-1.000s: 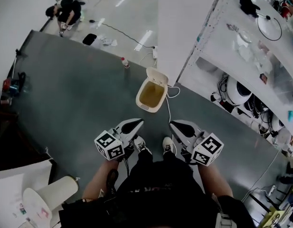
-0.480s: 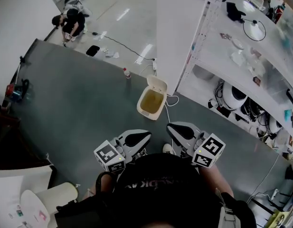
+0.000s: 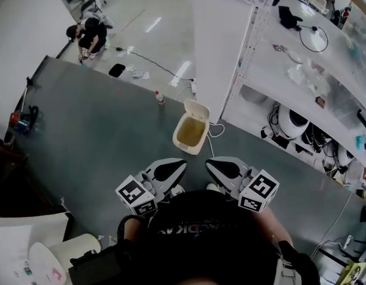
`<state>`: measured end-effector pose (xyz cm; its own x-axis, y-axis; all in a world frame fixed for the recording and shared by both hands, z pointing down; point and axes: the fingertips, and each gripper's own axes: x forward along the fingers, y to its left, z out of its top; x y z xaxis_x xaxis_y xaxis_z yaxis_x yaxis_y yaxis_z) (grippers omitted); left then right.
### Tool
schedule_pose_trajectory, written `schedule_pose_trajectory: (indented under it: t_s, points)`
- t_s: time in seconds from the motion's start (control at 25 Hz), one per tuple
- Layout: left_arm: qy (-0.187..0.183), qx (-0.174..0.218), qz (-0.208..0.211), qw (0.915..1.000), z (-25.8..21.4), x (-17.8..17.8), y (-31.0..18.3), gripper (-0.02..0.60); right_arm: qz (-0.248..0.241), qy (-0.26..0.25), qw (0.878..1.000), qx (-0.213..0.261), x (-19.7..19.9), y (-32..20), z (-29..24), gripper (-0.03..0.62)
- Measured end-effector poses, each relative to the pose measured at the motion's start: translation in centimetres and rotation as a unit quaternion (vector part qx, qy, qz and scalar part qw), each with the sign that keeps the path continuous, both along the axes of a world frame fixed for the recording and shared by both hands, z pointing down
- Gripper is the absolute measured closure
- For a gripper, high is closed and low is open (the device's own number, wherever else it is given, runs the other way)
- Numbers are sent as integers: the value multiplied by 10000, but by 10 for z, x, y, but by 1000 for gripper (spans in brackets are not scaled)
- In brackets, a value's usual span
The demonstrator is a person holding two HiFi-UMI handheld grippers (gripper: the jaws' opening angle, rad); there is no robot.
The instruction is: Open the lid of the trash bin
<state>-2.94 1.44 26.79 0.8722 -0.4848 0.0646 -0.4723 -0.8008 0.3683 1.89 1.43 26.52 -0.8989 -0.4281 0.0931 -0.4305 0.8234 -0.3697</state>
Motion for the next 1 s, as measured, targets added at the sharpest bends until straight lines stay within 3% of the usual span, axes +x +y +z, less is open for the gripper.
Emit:
schedule_pose_trajectory:
  t_s: [0.56, 1.0]
  points:
    - [-116, 84, 247, 9996, 5, 14, 9, 580, 112, 41, 9998, -143, 7, 3, 9, 586]
    - [-77, -164, 99, 9998, 8, 7, 21, 580, 13, 65, 9999, -105, 4, 17, 8, 586]
